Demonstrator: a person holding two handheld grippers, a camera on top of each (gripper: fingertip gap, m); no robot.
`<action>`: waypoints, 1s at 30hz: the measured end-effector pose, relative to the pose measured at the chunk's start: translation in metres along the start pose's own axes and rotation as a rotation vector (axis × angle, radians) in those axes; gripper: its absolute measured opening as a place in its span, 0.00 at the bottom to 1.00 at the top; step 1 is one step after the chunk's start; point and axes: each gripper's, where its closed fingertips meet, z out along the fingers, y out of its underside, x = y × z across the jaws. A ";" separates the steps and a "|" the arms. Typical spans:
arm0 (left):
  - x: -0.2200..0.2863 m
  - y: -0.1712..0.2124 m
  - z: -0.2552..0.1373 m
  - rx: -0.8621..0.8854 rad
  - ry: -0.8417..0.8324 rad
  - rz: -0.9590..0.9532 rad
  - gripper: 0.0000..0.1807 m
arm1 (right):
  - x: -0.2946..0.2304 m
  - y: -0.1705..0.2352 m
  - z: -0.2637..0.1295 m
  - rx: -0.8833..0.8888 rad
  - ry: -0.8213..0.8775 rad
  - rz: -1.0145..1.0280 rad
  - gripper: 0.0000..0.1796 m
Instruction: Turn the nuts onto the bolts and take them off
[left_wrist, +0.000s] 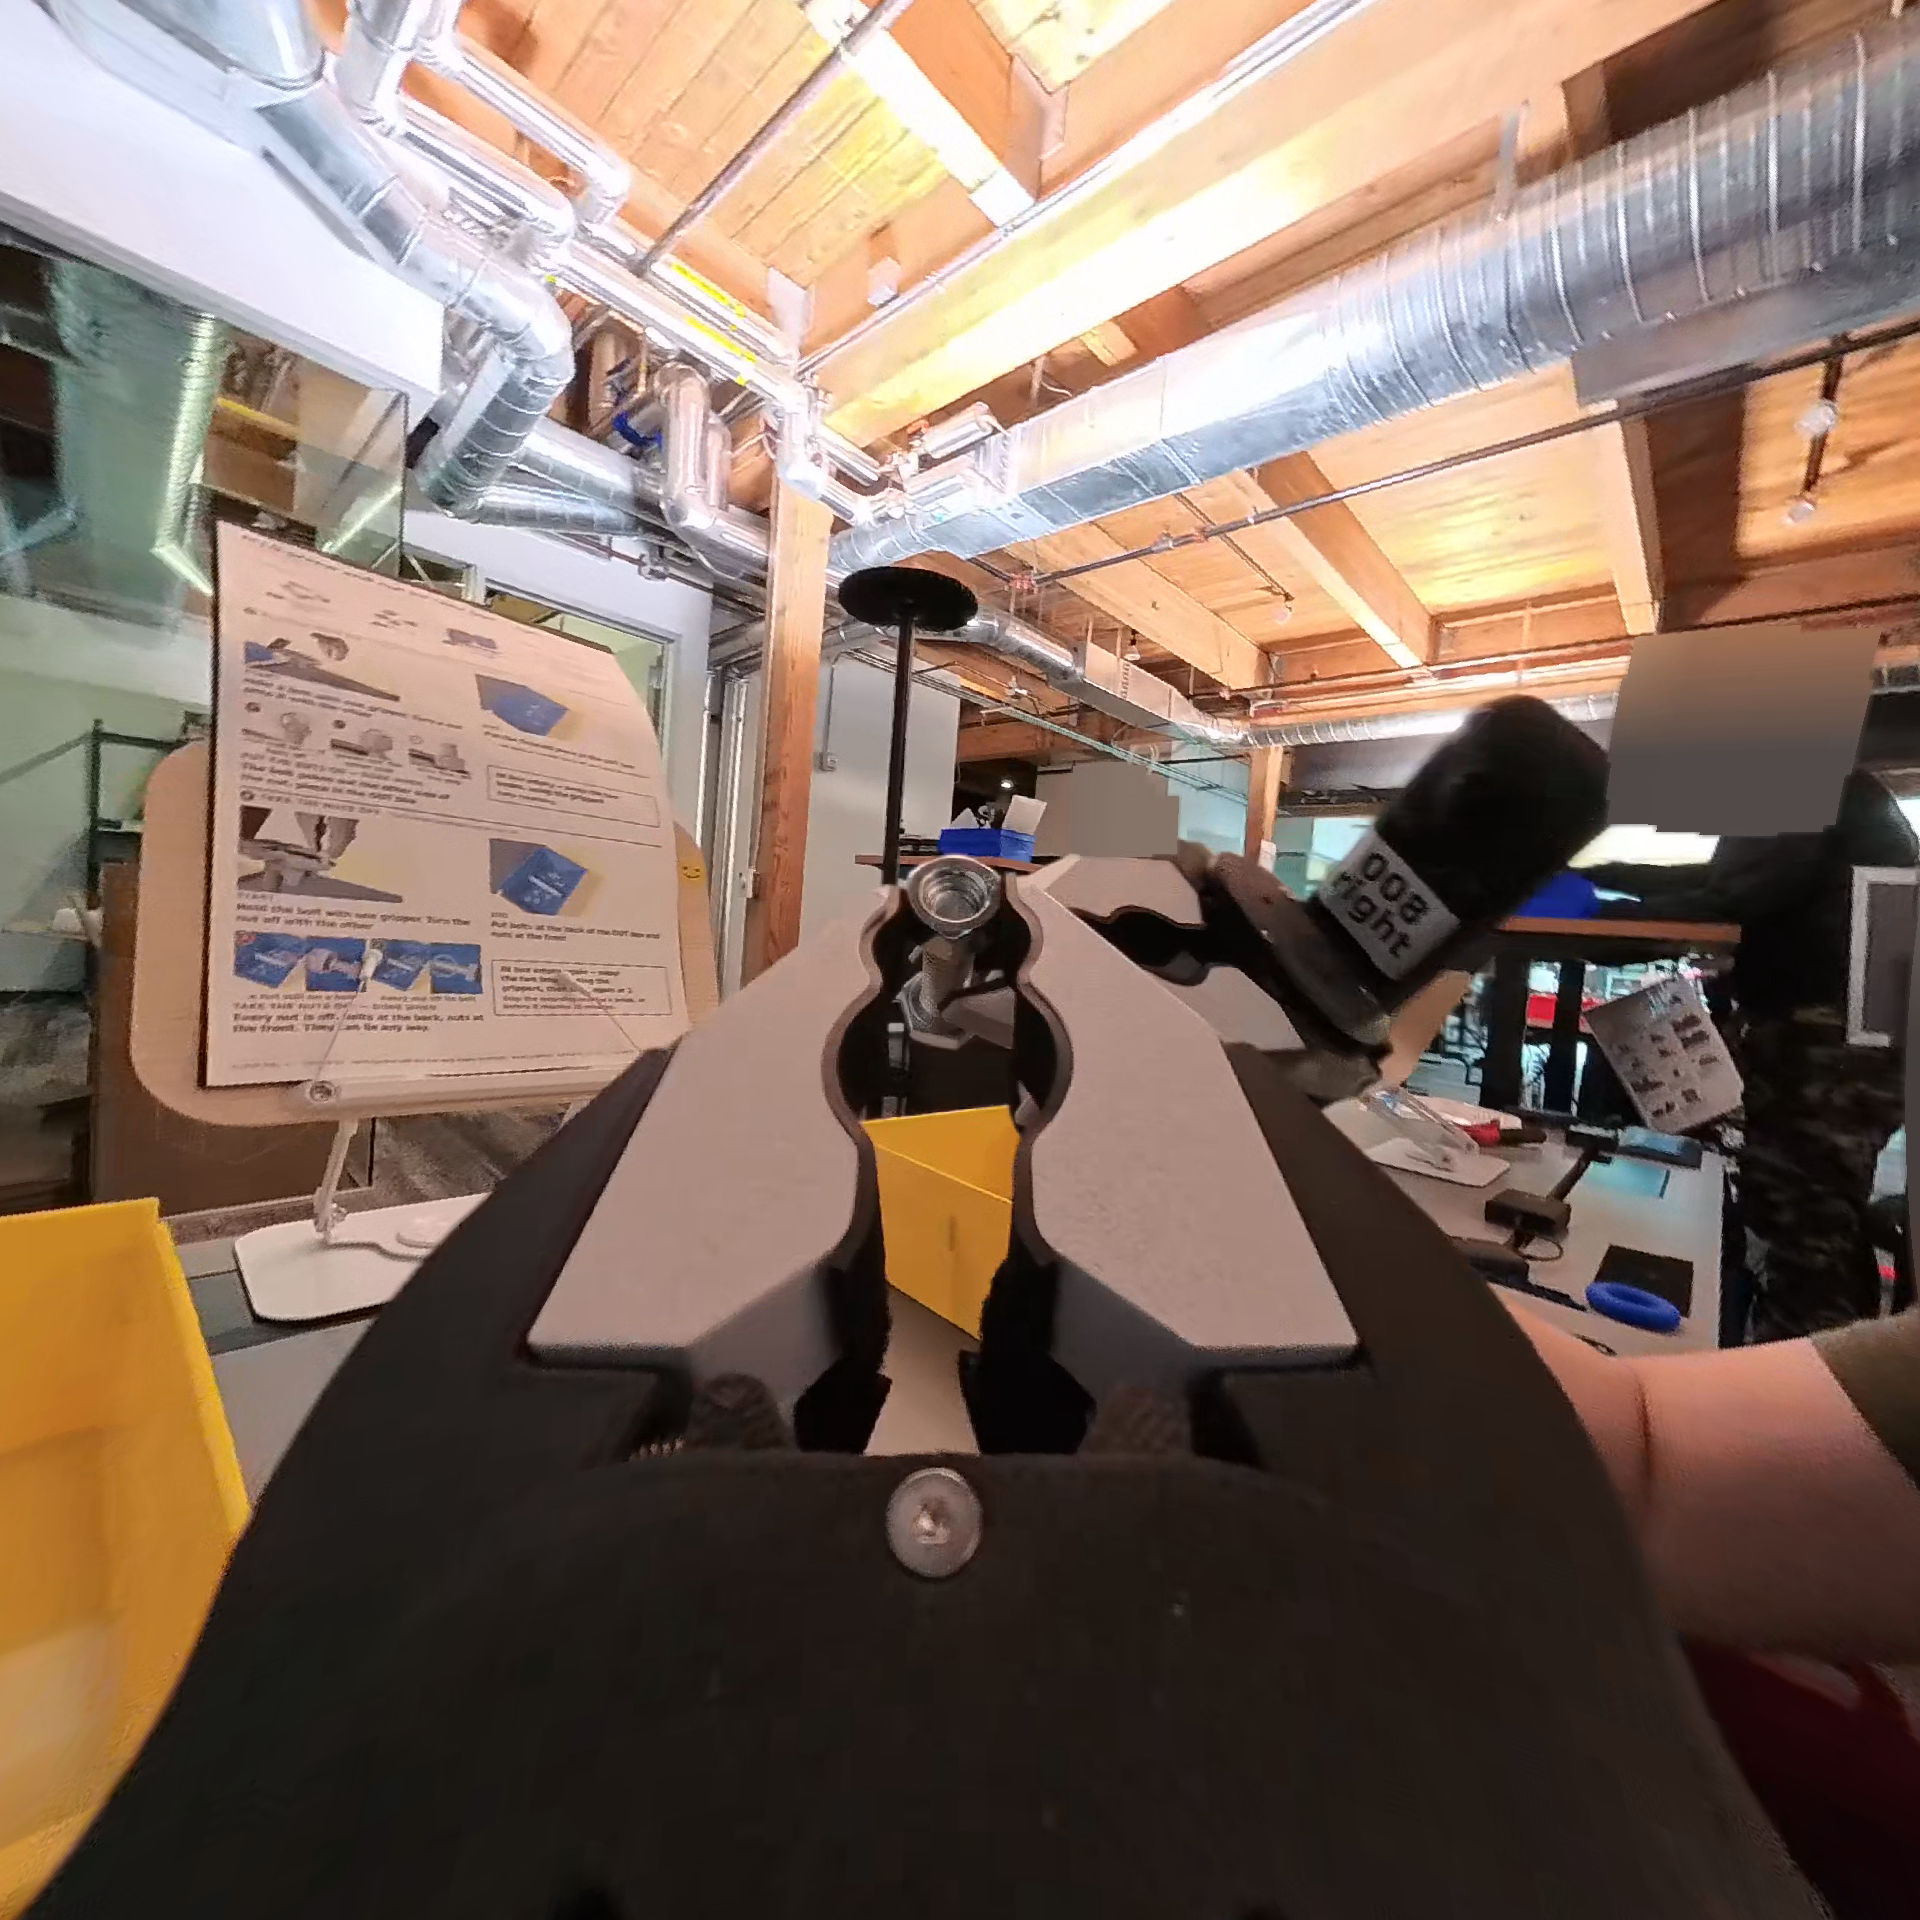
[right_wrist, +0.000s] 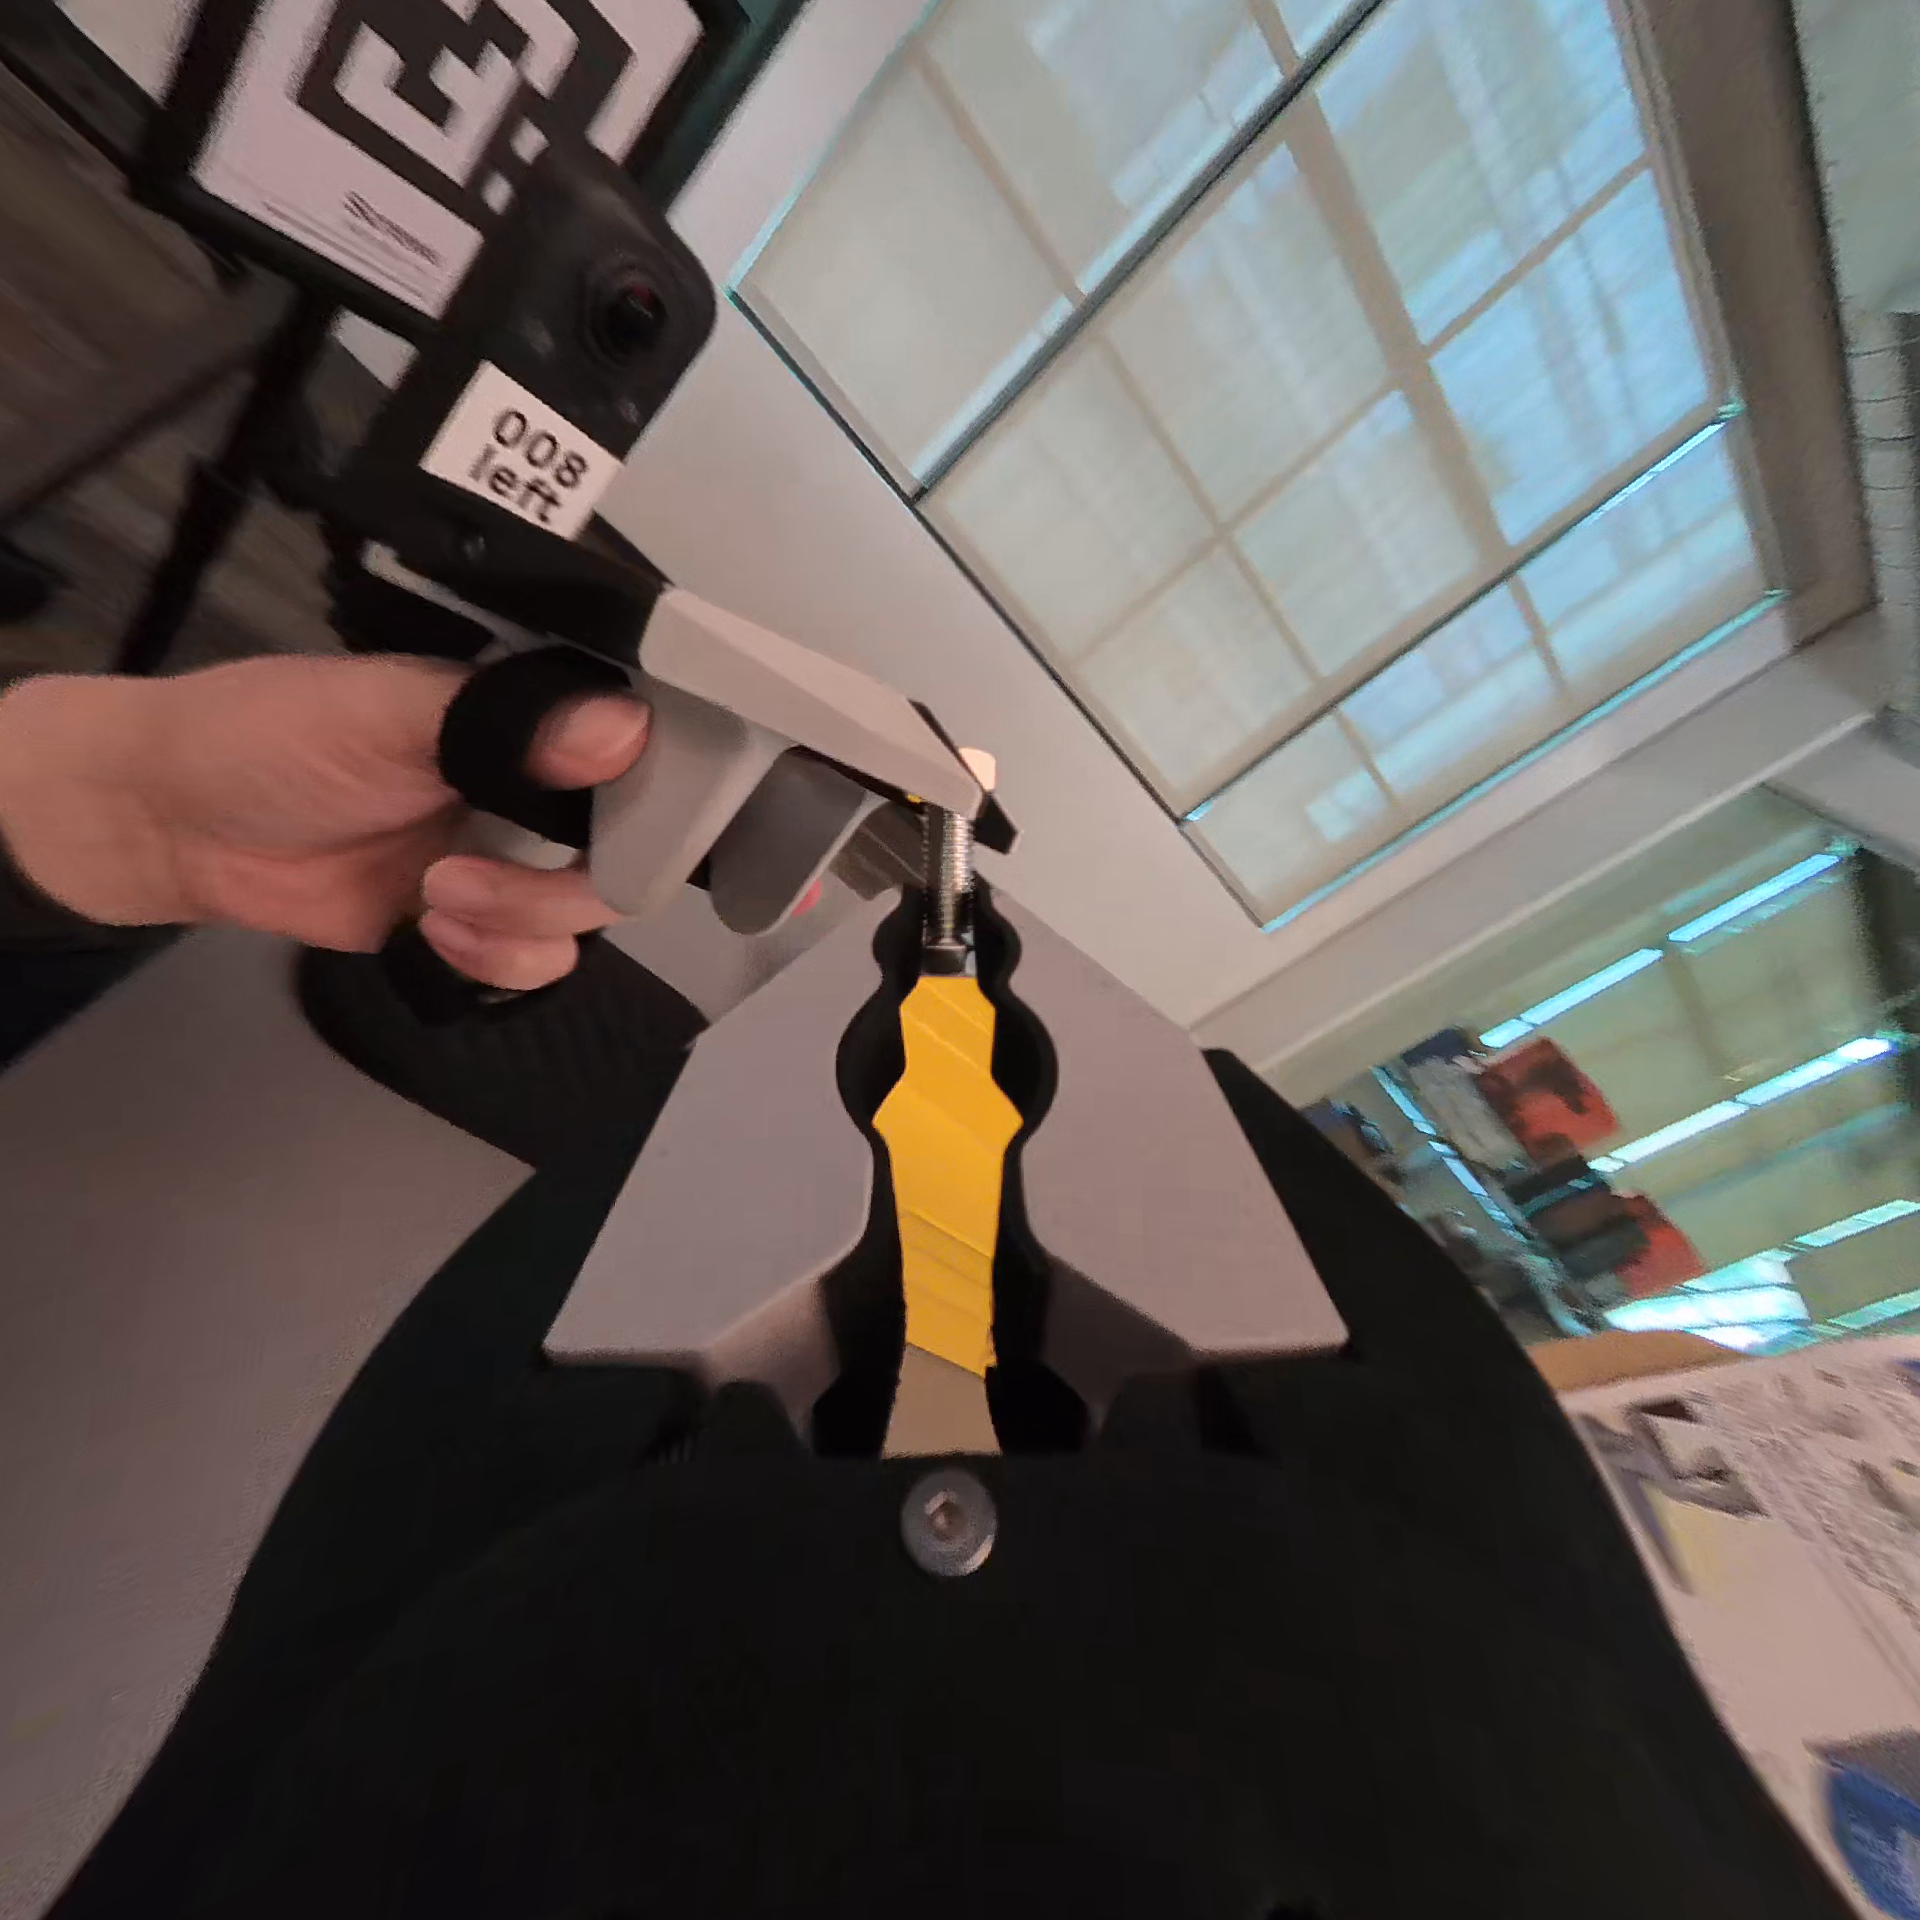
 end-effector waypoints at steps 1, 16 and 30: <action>-0.003 0.001 0.000 0.004 -0.020 0.000 0.08 | 0.002 0.001 0.001 -0.020 0.039 -0.044 0.04; -0.011 0.002 0.004 -0.026 -0.179 0.114 0.08 | 0.008 0.008 0.005 0.028 0.114 0.013 0.05; 0.042 -0.003 0.007 -0.071 0.141 0.243 0.13 | -0.014 -0.023 -0.029 0.378 -0.518 0.571 0.04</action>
